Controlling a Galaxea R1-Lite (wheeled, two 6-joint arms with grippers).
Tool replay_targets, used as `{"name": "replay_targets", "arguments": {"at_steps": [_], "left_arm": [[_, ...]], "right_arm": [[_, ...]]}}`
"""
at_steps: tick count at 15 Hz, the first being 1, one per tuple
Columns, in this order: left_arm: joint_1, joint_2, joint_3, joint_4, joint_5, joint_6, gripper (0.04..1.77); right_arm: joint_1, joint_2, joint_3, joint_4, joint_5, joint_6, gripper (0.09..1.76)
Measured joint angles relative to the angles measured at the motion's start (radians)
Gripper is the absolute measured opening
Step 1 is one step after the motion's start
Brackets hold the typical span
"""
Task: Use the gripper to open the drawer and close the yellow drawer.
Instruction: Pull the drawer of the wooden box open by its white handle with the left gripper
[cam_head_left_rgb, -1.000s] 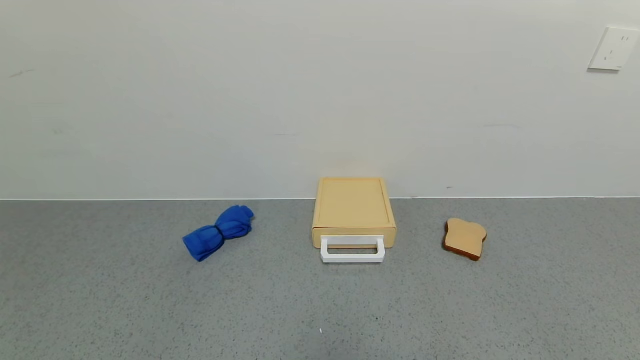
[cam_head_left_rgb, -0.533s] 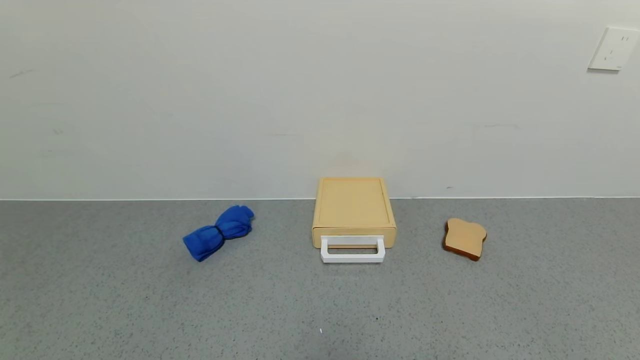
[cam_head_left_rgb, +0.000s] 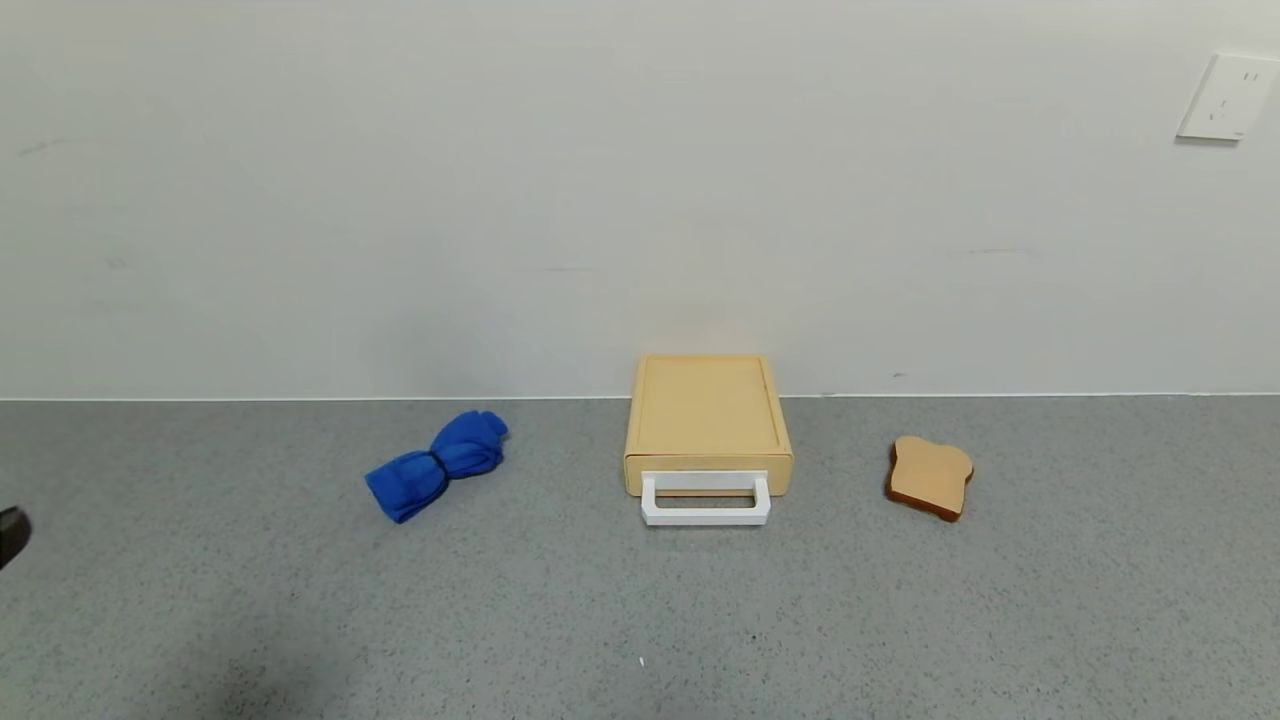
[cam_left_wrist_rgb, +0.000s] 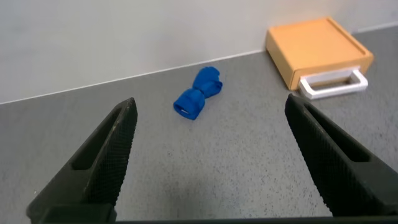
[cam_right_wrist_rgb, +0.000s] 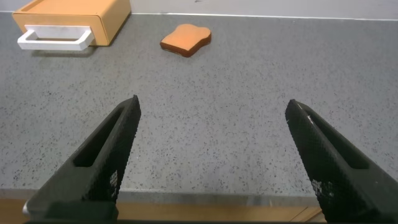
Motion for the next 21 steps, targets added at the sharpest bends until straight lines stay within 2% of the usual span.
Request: {"name": "replay_targets", "arguments": {"at_steps": [5, 8, 13, 16, 21], "left_arm": [[-0.032, 0.396, -0.253, 0.041, -0.137, 0.107, 1.72], [-0.112, 0.613, -0.402, 0.062, -0.173, 0.127, 1.72], [-0.307, 0.943, -0.634, 0.08, -0.184, 0.126, 1.72], [-0.4, 1.097, -0.711, 0.086, -0.18, 0.124, 1.72], [-0.493, 1.284, -0.834, 0.224, -0.182, 0.127, 1.72]], "right_arm": [[0.001, 0.0, -0.001, 0.001, 0.0, -0.001, 1.71], [0.001, 0.0, -0.001, 0.004, 0.0, -0.001, 1.71], [0.001, 0.0, -0.001, 0.003, 0.0, -0.001, 1.71], [0.001, 0.0, -0.001, 0.004, 0.0, -0.001, 1.71], [0.001, 0.0, -0.001, 0.004, 0.0, -0.001, 1.71]]}}
